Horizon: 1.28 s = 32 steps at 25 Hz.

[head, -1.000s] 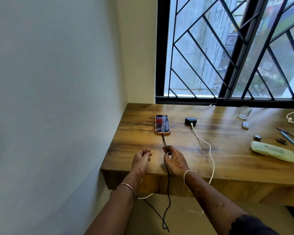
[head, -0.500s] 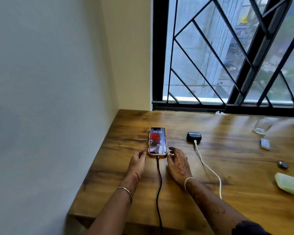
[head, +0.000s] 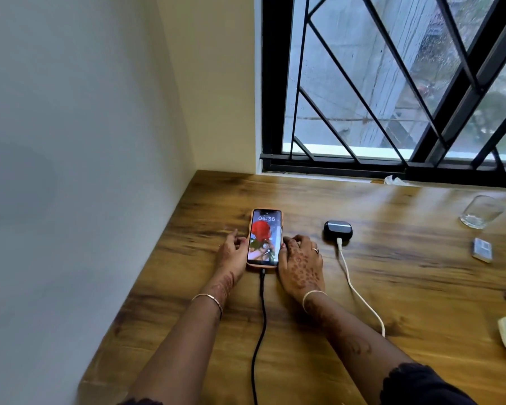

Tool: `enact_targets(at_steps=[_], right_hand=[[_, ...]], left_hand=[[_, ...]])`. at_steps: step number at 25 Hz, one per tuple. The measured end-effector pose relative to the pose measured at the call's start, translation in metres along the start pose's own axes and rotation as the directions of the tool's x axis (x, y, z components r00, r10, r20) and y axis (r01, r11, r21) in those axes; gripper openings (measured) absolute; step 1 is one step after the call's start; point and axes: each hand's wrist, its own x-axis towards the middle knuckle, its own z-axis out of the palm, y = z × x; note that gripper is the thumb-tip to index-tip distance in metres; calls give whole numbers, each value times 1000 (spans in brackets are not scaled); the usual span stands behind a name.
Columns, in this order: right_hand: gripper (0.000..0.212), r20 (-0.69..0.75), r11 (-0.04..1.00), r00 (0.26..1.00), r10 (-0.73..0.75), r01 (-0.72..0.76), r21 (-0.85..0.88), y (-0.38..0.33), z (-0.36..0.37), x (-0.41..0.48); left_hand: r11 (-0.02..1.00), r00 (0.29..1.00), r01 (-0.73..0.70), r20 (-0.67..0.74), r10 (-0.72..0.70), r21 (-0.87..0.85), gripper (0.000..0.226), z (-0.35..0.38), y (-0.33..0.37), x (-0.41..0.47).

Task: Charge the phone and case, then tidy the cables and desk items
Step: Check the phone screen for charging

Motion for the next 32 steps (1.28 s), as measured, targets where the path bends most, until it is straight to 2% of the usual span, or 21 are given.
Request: enact_targets(at_steps=[3,6,10,12,18,20,25,32], right_hand=[[38,10,1000,1000,-2,2,22,0,-1,0],[40,26,999,1000,1,-2,53,3,-1,0],[42,64,997,998,6,-11,81,7,2,2],[41,71,991,997,22,-31,131,9,3,3],[35,82,937,985,152,-170,305,14,3,10],[34,93,926,983,157,-180,331,15,3,11],[32,92,924,984,154,-177,339,13,1,13],[31,68,779,971,230,-226,585,11,-4,13]], left_hand=[[989,1000,-22,10,21,146,42,5,5,7],[991,1000,-10,19,7,135,35,7,9,10],[977,987,154,60,-146,-149,27,9,17,12],[957,983,180,84,-165,-228,23,10,19,12],[900,977,203,142,-159,-385,31,14,18,16],[844,966,249,187,-179,-476,36,14,13,13],[773,973,228,169,-157,-592,40,15,4,9],[703,976,201,200,-86,-682,41,19,10,1]])
